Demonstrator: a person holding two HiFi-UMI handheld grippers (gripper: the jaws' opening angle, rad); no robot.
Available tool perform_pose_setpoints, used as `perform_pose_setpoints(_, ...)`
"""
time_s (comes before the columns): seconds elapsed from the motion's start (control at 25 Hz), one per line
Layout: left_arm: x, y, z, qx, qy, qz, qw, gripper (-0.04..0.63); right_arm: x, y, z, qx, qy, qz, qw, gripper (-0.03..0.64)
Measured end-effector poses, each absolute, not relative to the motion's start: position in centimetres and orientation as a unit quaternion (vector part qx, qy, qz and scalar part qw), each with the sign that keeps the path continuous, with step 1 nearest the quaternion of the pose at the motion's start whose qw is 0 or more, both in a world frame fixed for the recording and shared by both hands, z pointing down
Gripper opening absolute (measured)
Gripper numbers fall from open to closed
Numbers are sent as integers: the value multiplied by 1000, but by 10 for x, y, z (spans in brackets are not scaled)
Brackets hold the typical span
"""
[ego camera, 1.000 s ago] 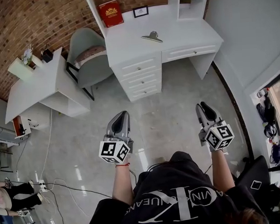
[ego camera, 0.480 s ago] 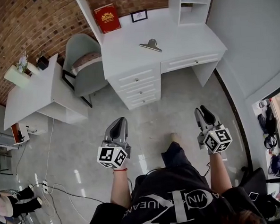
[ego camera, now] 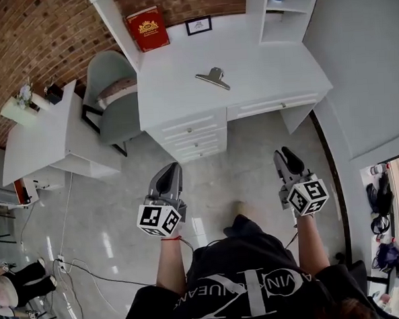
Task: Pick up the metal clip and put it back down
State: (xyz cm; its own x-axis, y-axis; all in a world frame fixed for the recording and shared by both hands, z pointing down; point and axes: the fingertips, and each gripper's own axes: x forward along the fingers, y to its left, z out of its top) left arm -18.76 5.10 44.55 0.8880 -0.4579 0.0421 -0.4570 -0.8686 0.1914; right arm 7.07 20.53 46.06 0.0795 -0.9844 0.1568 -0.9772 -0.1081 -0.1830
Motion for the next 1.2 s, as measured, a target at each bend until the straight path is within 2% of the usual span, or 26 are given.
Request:
perform_pose_setpoints(0.52, -94, -4, 446, 962, -260, -6, 85, 11, 154, 127, 468, -699, 704, -124, 17, 81)
perform_pose_setpoints(1.2, -55, -46, 469, 956, -280, 25, 91, 11, 181, 62, 488, -666, 732, -146, 7, 80)
